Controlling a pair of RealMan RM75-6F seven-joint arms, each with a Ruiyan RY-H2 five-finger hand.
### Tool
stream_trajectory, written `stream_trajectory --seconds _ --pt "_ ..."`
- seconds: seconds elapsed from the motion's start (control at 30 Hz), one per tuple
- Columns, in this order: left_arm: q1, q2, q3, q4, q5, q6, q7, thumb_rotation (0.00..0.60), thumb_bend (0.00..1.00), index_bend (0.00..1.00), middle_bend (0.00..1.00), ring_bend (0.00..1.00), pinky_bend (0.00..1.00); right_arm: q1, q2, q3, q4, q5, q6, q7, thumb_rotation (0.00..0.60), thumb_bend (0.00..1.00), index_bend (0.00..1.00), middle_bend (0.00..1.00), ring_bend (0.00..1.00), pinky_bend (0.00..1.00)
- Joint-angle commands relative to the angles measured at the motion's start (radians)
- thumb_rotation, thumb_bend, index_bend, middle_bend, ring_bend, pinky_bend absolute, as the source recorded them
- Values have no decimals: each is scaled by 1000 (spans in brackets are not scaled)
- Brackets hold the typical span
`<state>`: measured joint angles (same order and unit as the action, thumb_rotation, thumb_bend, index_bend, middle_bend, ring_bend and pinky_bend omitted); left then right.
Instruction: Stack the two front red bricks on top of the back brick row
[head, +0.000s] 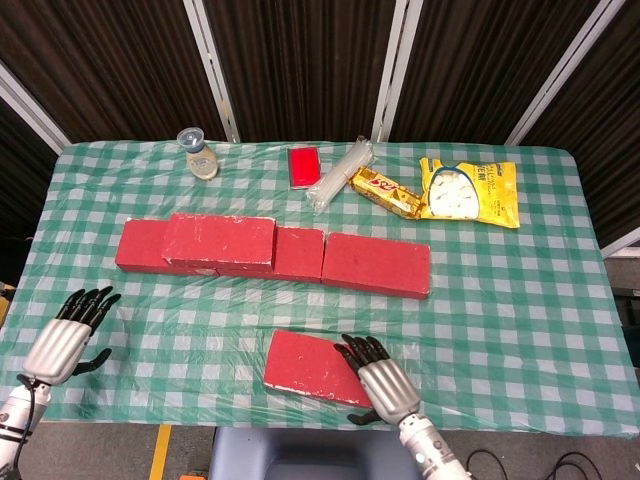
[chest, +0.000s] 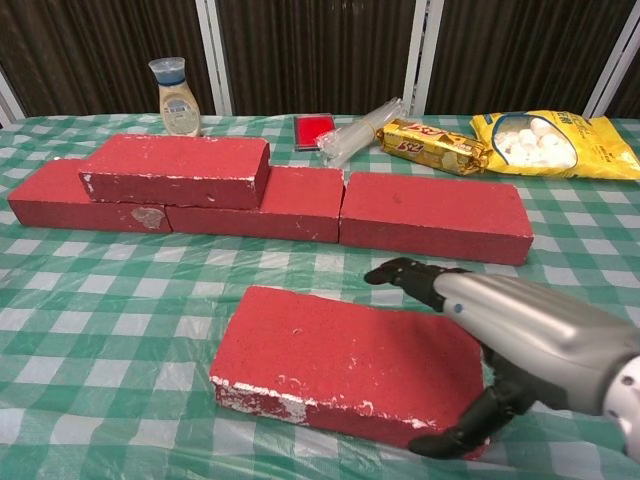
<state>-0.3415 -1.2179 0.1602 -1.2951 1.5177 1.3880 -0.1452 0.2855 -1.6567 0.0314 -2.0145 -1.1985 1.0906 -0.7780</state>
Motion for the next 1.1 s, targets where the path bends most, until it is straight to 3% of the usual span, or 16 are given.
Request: stream_trajectory --seconds 0.03,0.3,0.7,0.77,0.87,0.93,1.1 --pt "8 7 -9 3 8 -4 -12 600 312 0 0 0 27 40 -86 34 25 93 30 -72 600 62 0 0 0 0" --pt "19 14 -29 -1 21 -24 -26 600 313 0 0 0 19 97 -159 74 85 229 65 -118 600 62 0 0 0 0" --pt "34 20 -52 1 34 -45 -33 600 311 0 0 0 19 178 -159 81 89 378 109 -189 600 62 0 0 0 0" --pt "35 21 -55 0 36 -47 -33 600 311 0 0 0 18 187 -159 80 92 385 121 -193 600 62 29 18 0 37" --pt "38 22 -59 -3 40 -50 -34 600 311 0 0 0 19 198 -163 78 97 396 139 -195 600 62 155 131 44 214" --pt "40 22 -63 -6 41 -50 -34 600 311 0 0 0 14 203 -168 75 99 395 155 -192 600 64 277 218 157 321" --pt "44 19 -68 -11 44 -60 -26 600 312 0 0 0 7 215 -165 70 90 396 186 -193 600 83 440 340 333 441"
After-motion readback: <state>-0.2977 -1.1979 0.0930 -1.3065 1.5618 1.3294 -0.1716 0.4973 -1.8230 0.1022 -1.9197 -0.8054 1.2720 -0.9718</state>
